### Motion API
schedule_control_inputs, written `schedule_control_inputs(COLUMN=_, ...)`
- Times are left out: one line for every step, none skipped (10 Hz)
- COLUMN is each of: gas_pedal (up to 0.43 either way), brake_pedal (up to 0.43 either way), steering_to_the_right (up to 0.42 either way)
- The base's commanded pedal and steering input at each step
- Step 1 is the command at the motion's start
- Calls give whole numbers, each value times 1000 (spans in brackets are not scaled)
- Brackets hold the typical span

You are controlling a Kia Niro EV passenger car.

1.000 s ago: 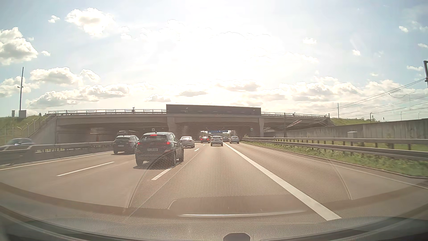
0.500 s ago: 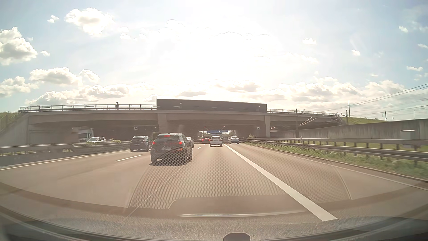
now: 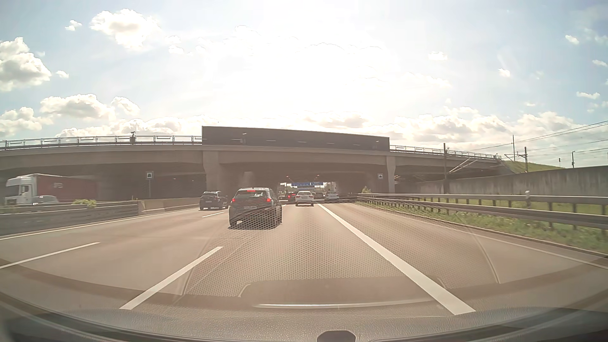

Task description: Follow the waypoints while adhering to traffic rules and regulations

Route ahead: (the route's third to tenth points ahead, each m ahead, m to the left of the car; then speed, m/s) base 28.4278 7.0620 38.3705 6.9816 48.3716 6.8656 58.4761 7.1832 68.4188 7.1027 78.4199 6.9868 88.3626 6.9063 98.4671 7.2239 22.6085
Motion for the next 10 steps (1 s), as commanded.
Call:
schedule_control_inputs(gas_pedal=0, brake_pedal=0, steering_to_the_right=0)
schedule_control_inputs(gas_pedal=0, brake_pedal=0, steering_to_the_right=0)
schedule_control_inputs(gas_pedal=0, brake_pedal=0, steering_to_the_right=-1)
schedule_control_inputs(gas_pedal=0, brake_pedal=0, steering_to_the_right=-1)
schedule_control_inputs(gas_pedal=0, brake_pedal=0, steering_to_the_right=-1)
schedule_control_inputs(gas_pedal=0, brake_pedal=0, steering_to_the_right=-2)
schedule_control_inputs(gas_pedal=0, brake_pedal=0, steering_to_the_right=-3)
schedule_control_inputs(gas_pedal=0, brake_pedal=0, steering_to_the_right=-5)
schedule_control_inputs(gas_pedal=0, brake_pedal=0, steering_to_the_right=-6)
schedule_control_inputs(gas_pedal=0, brake_pedal=0, steering_to_the_right=-6)
